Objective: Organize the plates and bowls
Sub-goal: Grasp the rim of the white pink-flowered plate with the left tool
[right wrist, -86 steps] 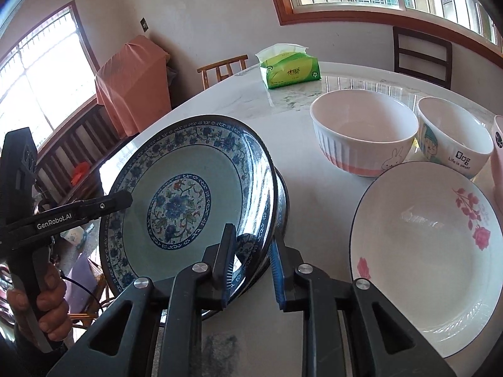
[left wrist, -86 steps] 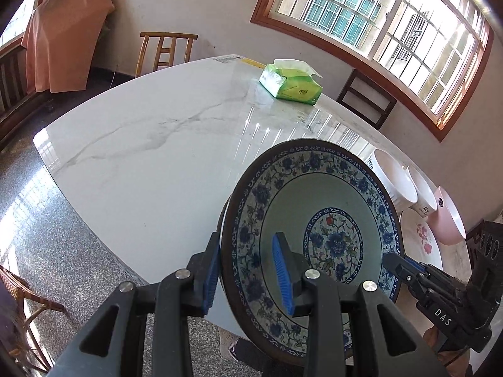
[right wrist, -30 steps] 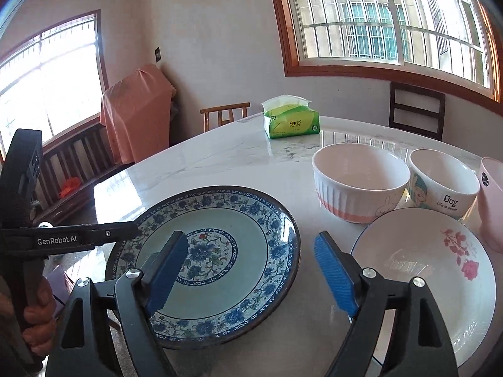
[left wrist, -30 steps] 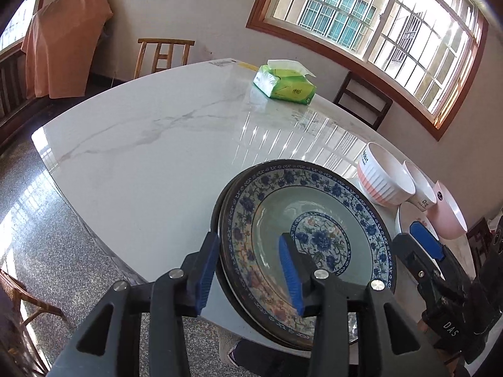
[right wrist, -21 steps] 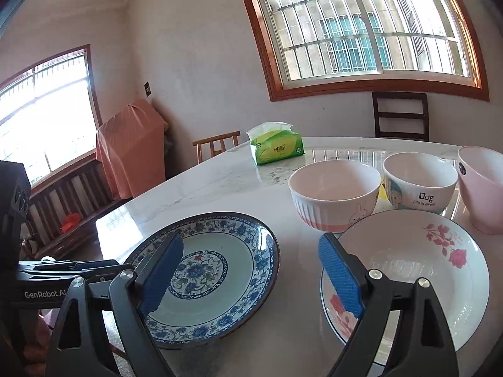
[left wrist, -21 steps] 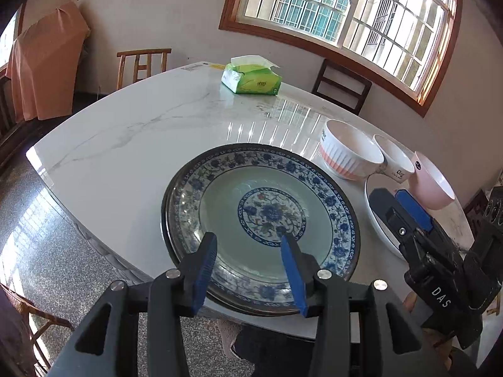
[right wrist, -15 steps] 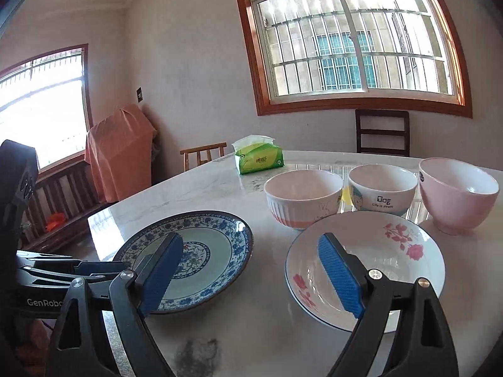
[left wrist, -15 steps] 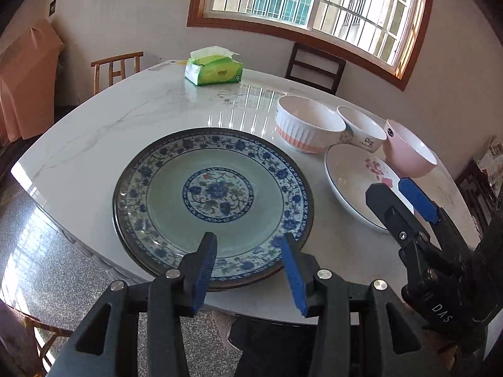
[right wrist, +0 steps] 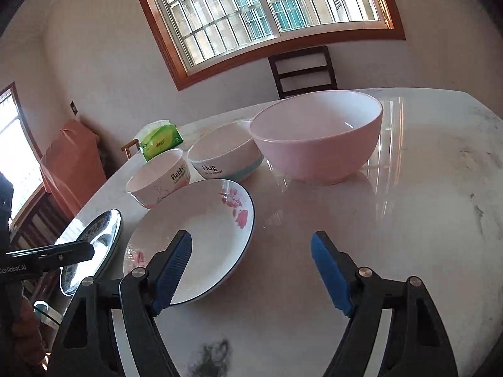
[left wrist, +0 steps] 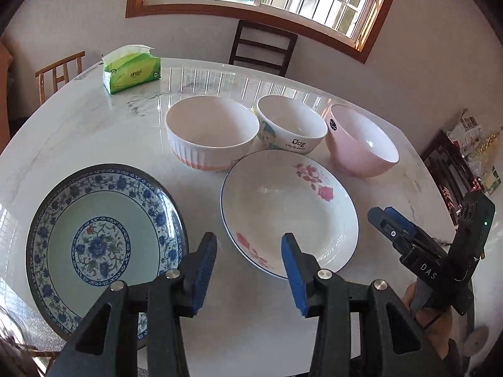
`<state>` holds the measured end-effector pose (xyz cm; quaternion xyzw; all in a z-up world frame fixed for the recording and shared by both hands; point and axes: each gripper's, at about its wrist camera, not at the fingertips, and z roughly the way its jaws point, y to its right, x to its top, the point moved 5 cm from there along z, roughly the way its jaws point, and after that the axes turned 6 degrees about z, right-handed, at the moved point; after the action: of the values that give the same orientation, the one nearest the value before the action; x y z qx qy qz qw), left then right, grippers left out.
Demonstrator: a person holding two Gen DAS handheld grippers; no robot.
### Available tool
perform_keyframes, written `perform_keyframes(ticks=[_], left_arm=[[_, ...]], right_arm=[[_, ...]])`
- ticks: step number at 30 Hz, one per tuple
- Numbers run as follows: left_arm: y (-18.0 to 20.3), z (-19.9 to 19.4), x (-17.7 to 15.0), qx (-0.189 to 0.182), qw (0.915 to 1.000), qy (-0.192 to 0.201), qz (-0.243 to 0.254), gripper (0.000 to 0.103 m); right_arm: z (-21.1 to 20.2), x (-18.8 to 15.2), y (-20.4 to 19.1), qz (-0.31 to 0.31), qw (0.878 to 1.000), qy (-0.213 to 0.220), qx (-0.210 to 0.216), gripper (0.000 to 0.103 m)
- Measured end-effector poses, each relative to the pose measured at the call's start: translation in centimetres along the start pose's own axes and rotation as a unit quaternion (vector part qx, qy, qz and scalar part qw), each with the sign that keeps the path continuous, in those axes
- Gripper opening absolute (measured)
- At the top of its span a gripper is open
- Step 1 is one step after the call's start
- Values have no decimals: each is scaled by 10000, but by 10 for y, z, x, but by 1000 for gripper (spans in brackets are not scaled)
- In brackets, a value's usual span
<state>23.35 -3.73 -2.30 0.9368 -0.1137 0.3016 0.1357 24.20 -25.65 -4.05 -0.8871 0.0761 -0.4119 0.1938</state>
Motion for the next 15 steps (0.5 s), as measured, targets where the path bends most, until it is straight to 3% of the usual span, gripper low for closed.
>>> perform_keyframes(ticks=[2, 7, 15], left_arm=[[0, 11, 10, -147, 9998, -111, -32, 44], [-11, 38, 23, -117, 9990, -390, -204, 44], [-23, 68, 24, -142, 9969, -681, -356, 44]], right_arm=[[6, 0, 1, 55, 9998, -114, 138, 66], [20, 0, -4, -108, 9991, -374, 144, 45], [32, 1, -2, -83, 9981, -611, 83, 45]])
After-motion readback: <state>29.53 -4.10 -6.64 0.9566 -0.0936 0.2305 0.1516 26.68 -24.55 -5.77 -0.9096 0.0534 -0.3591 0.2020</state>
